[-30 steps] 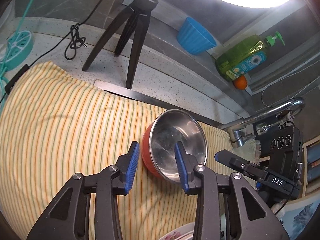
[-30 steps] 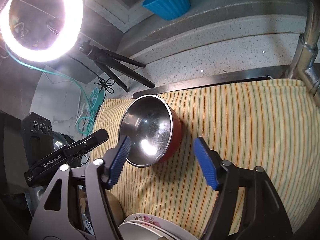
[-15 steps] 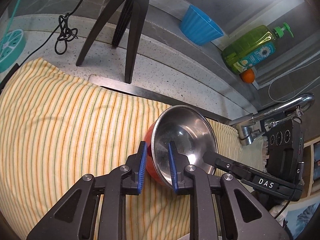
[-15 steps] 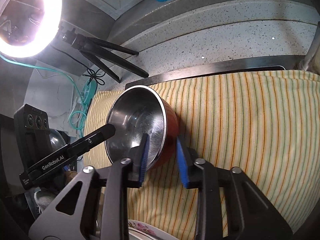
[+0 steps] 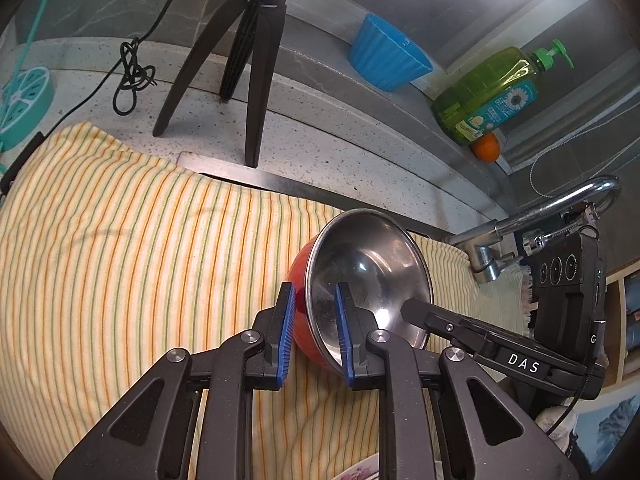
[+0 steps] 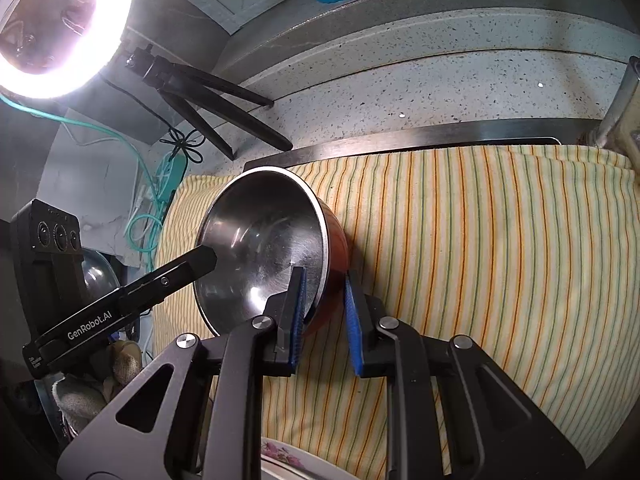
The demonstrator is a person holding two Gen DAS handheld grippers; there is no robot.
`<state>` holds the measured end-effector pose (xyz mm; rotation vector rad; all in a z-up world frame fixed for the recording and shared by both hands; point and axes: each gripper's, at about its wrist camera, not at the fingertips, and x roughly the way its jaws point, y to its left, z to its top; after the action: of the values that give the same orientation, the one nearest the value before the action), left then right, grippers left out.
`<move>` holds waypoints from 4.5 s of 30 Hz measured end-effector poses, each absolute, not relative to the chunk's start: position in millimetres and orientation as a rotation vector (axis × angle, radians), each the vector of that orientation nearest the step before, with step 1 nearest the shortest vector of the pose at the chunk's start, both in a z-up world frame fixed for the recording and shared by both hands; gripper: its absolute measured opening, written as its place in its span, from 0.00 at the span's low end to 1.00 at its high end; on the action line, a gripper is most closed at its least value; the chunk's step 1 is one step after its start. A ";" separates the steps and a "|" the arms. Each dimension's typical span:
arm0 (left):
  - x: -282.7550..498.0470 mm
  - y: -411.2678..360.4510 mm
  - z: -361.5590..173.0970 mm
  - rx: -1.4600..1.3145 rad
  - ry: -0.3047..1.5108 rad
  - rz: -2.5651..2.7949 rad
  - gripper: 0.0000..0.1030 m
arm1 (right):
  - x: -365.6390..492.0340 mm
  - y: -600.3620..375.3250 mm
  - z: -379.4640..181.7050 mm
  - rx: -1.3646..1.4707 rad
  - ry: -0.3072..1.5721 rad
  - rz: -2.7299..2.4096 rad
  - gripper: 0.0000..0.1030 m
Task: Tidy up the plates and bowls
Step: 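Lift the red bowl with the left tool and carry it over the steel bowl, then lower the red bowl into the steel bowl and open the left tool, then move the left tool over the plate stack while the right tool approaches the white bowl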
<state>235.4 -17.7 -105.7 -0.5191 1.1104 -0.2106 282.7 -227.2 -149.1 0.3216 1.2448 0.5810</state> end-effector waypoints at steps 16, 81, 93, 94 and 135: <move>180.8 -3.9 -69.8 -0.530 1.038 -0.227 0.17 | 237.8 -220.7 -112.0 0.292 1.193 0.635 0.19; 6.8 80.8 -90.0 -0.642 1.040 -0.065 0.17 | 83.4 -100.0 -124.2 -0.013 1.286 0.816 0.19; 6.4 78.0 -93.1 -0.619 1.048 -0.057 0.17 | 81.5 -92.9 -122.1 -0.062 1.269 0.798 0.21; 6.8 77.9 -92.7 -0.614 1.046 -0.052 0.17 | 81.4 -92.4 -122.0 -0.067 1.267 0.798 0.22; 10.4 38.9 -30.5 -0.409 0.929 -0.070 0.59 | 75.0 -148.5 -51.1 -0.052 1.046 0.758 0.85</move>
<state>10.4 38.9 -30.5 -0.4085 0.9292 -0.0703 75.0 -148.5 -51.1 -0.0515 1.0464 0.7578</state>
